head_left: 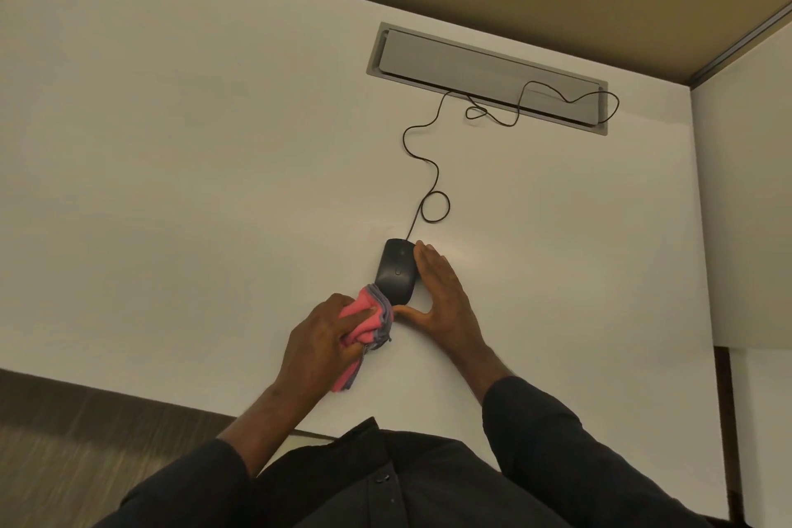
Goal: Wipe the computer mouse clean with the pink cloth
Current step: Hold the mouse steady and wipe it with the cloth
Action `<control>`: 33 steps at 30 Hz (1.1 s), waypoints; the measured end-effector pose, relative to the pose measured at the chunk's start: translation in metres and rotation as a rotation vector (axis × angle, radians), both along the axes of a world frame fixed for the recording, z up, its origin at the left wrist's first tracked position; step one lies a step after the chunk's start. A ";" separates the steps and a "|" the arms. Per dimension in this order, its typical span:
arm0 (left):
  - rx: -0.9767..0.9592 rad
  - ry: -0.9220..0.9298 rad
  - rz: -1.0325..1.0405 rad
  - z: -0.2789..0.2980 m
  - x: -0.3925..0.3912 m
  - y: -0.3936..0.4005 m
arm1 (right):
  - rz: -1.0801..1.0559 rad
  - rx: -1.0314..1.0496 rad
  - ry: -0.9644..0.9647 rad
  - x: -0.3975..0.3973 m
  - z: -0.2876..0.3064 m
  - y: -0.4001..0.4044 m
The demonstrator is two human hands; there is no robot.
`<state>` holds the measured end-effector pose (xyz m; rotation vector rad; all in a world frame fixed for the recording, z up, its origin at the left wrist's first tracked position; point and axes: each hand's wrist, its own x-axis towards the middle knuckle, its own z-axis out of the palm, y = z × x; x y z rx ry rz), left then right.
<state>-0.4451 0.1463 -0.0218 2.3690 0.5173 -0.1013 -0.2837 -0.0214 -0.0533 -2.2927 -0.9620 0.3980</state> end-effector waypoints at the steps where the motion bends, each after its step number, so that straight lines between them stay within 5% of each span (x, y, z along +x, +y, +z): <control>1: 0.002 0.000 -0.003 0.000 0.000 0.000 | -0.001 0.000 0.000 0.000 0.000 0.000; 22: 0.054 -0.098 0.009 0.019 0.052 0.019 | -0.011 0.028 -0.036 -0.001 -0.001 0.000; 33: 0.109 0.083 -0.086 0.030 0.106 0.043 | -0.020 0.039 -0.040 0.000 0.000 0.002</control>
